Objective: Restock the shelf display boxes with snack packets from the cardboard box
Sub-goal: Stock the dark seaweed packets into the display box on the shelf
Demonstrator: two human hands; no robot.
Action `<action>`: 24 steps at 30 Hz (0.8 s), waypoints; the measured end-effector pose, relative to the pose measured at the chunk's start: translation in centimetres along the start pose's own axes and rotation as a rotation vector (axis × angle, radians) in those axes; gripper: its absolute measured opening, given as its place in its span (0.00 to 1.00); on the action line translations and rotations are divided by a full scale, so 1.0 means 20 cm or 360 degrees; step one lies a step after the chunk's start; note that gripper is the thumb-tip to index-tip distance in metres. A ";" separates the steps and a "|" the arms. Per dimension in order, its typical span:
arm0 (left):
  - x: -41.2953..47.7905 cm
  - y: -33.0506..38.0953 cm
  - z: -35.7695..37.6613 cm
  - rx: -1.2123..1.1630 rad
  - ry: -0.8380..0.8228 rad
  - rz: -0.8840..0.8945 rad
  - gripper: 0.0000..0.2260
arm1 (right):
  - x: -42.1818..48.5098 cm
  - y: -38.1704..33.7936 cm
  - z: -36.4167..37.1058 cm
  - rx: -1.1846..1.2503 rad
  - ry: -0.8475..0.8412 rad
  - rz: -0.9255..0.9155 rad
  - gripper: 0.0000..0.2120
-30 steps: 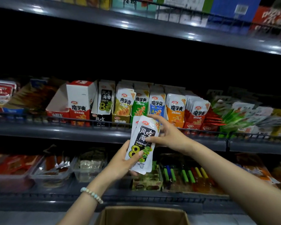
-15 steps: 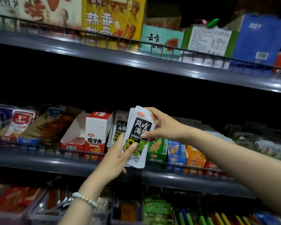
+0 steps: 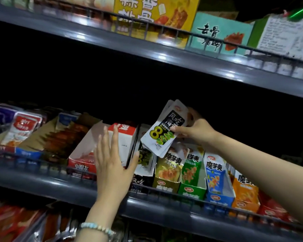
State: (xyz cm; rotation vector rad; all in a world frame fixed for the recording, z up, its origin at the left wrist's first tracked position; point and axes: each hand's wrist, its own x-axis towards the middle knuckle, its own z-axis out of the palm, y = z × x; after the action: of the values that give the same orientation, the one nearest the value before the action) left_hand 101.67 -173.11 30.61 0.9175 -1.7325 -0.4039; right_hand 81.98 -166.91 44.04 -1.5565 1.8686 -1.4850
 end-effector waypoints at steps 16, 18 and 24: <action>-0.03 -0.10 0.11 0.0156 -0.0064 0.0016 0.52 | 0.17 0.25 0.33 -0.1178 -0.0071 -0.0139 0.37; -0.03 -0.10 0.11 0.0149 -0.0067 0.0021 0.51 | 0.16 0.27 0.34 -0.1330 -0.0045 -0.0116 0.34; -0.04 -0.10 0.12 0.0156 -0.0049 0.0035 0.52 | 0.15 0.25 0.36 -0.1691 -0.0107 -0.0357 0.37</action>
State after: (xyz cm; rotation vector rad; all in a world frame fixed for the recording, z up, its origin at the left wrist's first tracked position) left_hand 100.37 -174.16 27.97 0.9658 -1.8018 -0.3228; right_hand 83.47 -173.69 37.91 -2.2193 2.6894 -0.3973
